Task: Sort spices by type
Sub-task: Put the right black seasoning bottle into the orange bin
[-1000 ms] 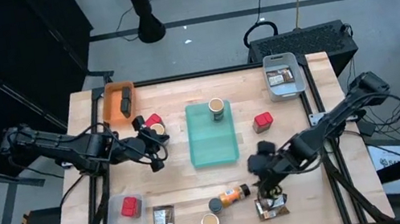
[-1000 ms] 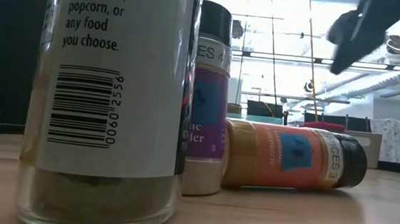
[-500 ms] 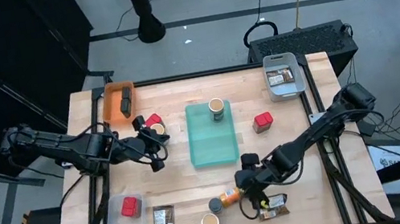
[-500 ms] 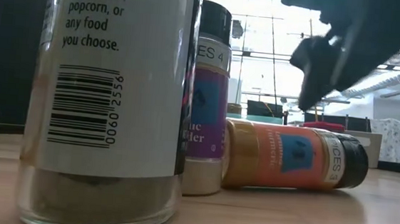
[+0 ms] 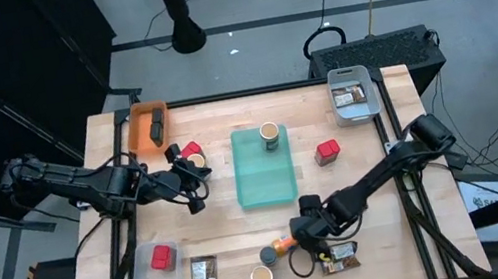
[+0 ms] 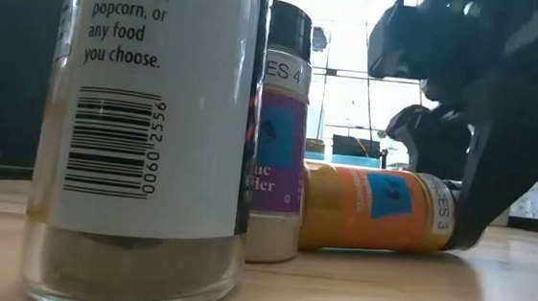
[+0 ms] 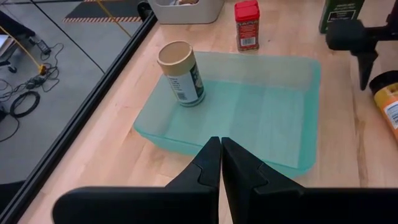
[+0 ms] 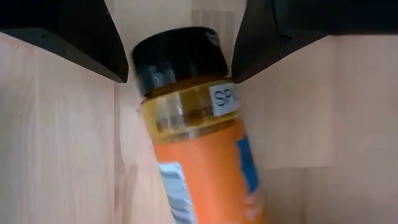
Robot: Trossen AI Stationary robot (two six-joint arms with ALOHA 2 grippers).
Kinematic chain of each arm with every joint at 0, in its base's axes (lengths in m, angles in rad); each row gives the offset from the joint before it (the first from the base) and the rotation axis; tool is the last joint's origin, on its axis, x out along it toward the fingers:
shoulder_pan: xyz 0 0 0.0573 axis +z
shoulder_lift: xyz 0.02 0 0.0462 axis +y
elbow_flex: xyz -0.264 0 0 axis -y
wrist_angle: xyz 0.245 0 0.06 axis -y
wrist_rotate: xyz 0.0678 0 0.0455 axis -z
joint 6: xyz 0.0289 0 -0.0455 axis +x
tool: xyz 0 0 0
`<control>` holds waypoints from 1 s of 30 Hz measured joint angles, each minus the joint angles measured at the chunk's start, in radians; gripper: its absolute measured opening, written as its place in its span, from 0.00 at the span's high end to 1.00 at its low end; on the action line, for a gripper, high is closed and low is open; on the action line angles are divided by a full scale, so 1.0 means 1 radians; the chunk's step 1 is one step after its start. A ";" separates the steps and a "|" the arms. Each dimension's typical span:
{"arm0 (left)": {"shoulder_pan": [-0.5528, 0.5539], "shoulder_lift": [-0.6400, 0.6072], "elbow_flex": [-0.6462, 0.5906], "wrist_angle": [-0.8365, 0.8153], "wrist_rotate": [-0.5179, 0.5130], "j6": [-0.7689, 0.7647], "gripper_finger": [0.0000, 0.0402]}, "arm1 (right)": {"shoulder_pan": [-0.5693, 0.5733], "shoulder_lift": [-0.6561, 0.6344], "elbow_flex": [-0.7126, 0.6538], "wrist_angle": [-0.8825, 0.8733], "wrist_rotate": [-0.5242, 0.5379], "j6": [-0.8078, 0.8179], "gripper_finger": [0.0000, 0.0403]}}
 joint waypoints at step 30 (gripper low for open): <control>0.000 0.000 0.000 0.042 0.000 0.002 0.96 | -0.022 -0.154 0.000 -0.306 -0.061 -0.017 0.97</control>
